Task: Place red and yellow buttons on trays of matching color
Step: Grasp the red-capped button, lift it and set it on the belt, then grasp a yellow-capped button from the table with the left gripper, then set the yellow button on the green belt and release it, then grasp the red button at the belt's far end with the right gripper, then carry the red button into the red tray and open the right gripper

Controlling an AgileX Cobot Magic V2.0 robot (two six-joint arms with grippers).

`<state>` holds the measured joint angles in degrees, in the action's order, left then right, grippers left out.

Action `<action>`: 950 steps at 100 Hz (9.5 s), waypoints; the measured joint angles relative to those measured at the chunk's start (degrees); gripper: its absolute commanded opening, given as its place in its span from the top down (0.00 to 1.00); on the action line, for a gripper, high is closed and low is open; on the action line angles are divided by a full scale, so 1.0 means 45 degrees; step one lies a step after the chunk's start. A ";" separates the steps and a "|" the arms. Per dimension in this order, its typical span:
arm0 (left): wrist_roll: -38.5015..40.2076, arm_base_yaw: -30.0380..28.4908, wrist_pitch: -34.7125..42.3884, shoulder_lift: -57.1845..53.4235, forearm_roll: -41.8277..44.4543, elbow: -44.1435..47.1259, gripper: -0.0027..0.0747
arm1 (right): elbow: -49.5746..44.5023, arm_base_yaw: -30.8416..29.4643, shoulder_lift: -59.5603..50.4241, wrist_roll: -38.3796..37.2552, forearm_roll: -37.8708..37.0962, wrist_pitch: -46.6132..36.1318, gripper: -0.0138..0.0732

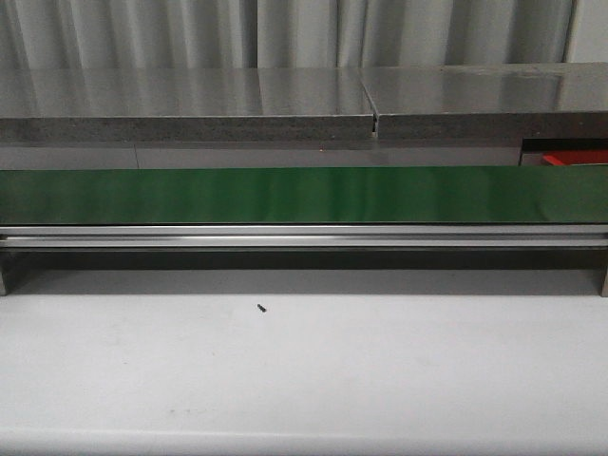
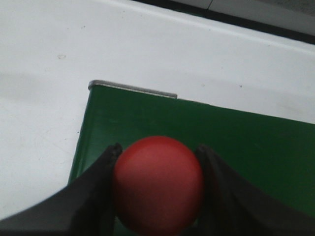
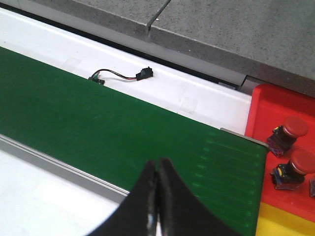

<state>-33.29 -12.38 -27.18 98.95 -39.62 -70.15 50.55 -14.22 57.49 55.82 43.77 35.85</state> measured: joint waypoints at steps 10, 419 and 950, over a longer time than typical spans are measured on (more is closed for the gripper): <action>-0.0089 0.0007 0.0592 0.0000 0.0028 0.0328 0.92 | 0.0000 0.0000 0.0000 0.0000 0.0000 0.0000 0.95; 0.1787 -0.1752 -0.2088 0.2792 0.0838 -0.7442 0.99 | 0.0000 0.0000 0.0000 0.0000 0.0000 0.0000 0.95; -0.6360 0.3145 0.2823 -1.5549 -0.5774 1.0069 0.99 | 0.8532 -0.2462 0.9608 -0.1326 -0.0850 -0.0609 0.80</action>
<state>-61.92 1.77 -14.47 28.98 -65.60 -24.84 88.95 -25.30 100.73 49.85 39.95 33.11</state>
